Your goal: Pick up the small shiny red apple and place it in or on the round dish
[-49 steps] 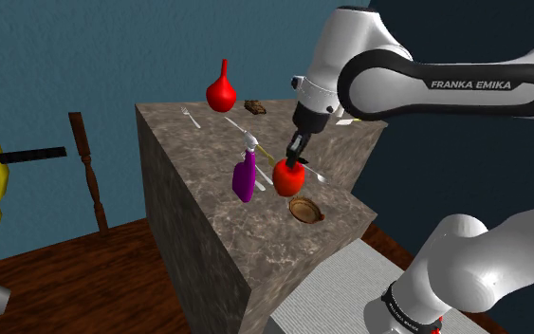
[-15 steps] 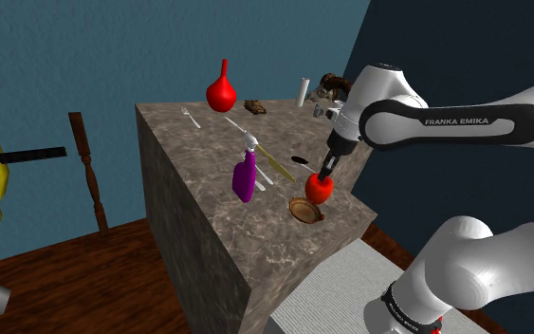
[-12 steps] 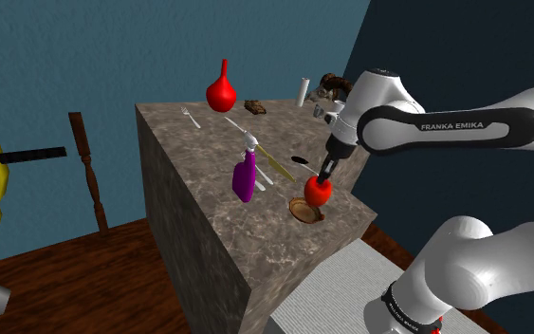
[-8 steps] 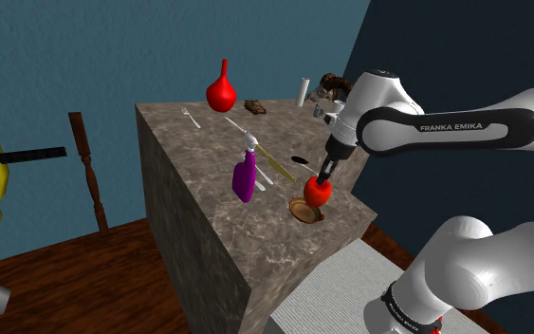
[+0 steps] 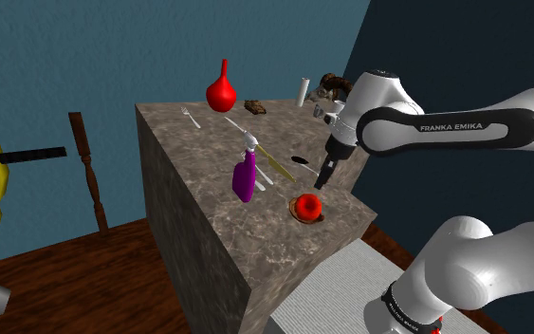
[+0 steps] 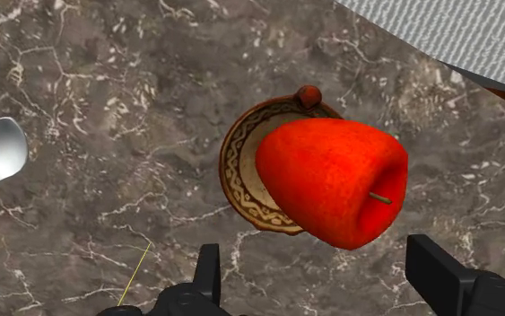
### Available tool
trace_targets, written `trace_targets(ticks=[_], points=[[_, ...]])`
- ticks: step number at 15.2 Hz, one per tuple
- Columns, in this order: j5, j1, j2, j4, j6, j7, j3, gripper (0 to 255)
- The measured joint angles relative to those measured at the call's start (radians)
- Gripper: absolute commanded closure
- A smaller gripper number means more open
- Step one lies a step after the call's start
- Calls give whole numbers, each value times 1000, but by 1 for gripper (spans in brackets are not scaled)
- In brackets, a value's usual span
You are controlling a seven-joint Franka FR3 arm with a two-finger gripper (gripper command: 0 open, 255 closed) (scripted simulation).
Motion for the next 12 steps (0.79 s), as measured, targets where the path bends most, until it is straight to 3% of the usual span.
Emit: trace_targets(ticks=[6,12], points=[[8,4,-45,84,-127,-4,6,0],[10,6,-56,92,-148,-3,8,0]])
